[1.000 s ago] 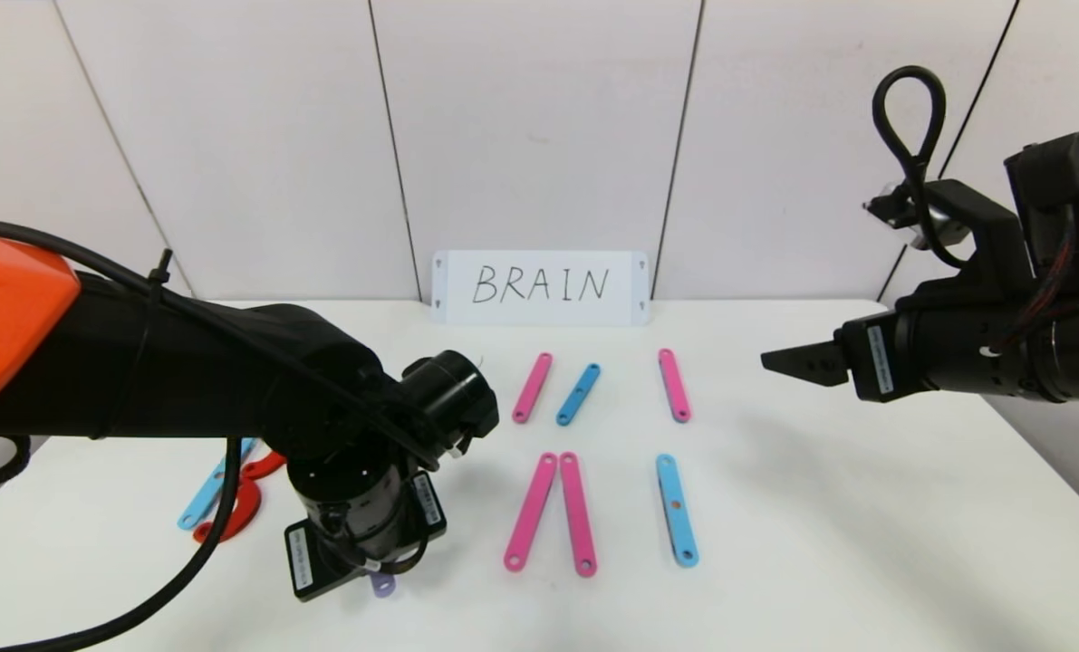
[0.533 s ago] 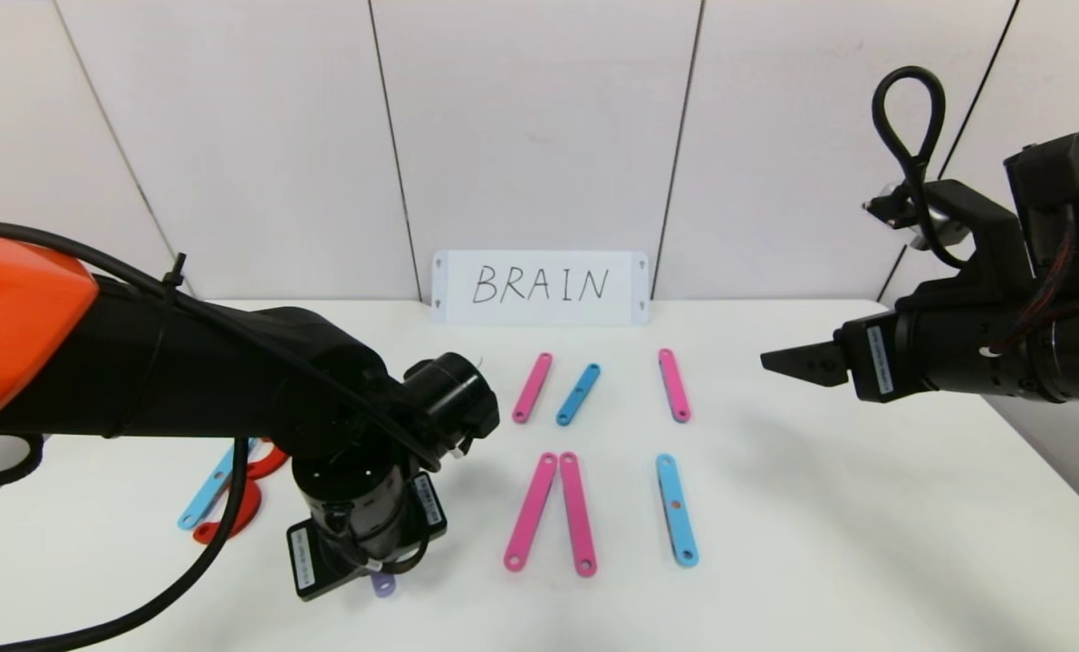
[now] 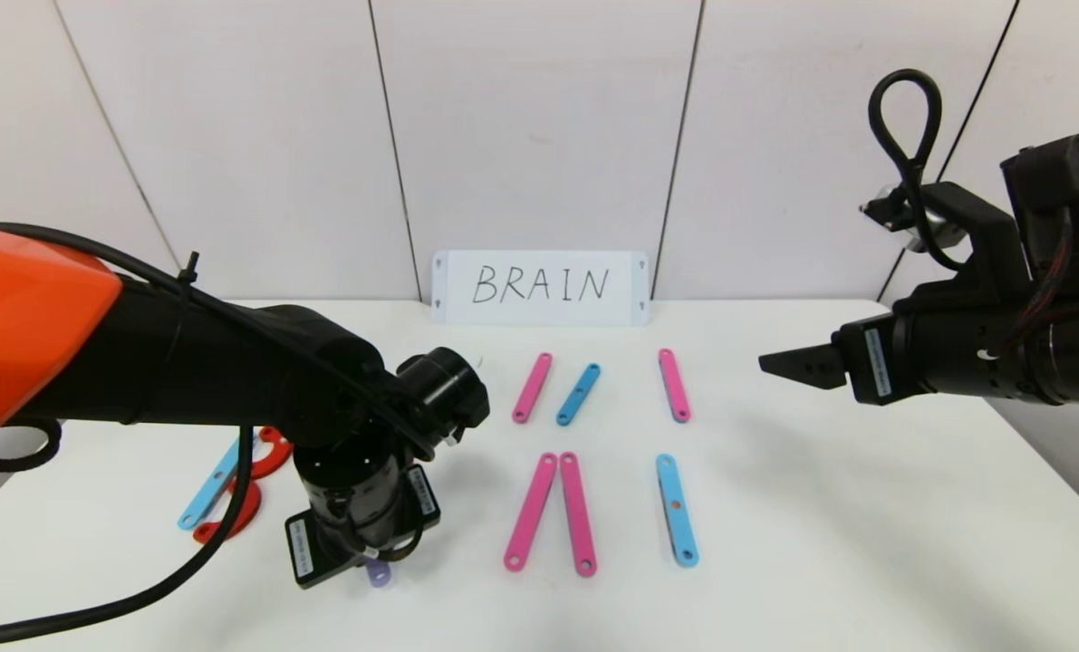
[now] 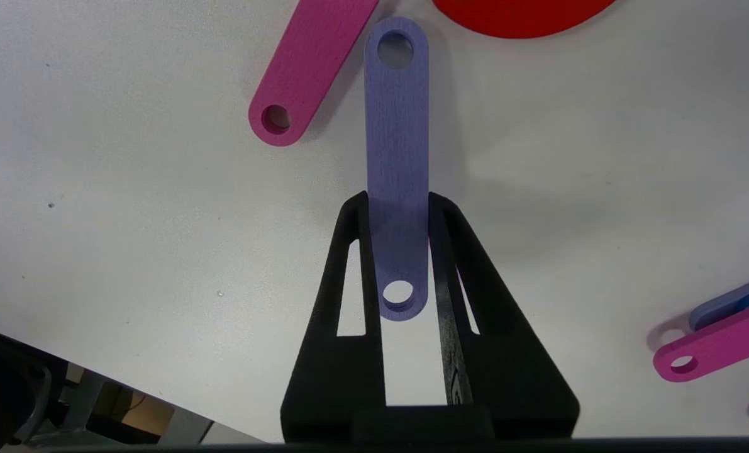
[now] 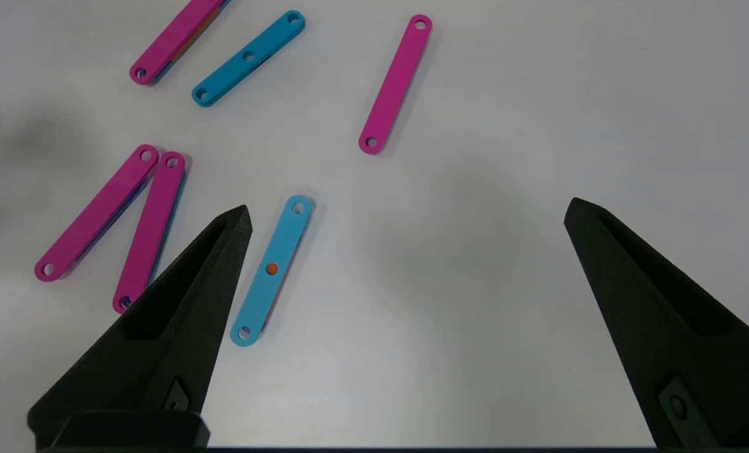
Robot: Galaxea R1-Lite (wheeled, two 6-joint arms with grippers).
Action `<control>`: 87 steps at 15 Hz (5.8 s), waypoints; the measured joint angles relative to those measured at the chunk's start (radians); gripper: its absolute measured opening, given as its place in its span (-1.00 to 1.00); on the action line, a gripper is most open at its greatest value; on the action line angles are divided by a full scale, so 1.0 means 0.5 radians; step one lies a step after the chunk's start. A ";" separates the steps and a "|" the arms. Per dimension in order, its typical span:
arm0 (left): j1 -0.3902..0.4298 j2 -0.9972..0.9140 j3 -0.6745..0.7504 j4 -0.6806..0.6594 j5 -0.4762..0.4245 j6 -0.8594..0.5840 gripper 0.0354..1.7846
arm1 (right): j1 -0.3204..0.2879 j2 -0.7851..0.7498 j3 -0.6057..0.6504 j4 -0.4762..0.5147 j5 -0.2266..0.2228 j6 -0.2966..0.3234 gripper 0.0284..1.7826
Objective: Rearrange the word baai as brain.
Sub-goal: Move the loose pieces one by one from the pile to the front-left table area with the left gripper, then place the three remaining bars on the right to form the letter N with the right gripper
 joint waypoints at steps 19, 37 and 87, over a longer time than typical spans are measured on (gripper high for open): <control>-0.134 -0.385 -0.076 -0.022 0.150 0.392 0.95 | 0.007 -0.031 0.003 0.001 0.004 0.000 0.95; -0.093 -1.256 -0.056 -0.461 0.027 1.347 0.95 | 0.282 0.586 -0.371 -0.388 -0.599 0.139 0.95; 0.580 -1.350 0.054 -0.443 -0.503 1.900 0.95 | 0.785 2.036 -1.749 -0.075 -0.861 0.269 0.95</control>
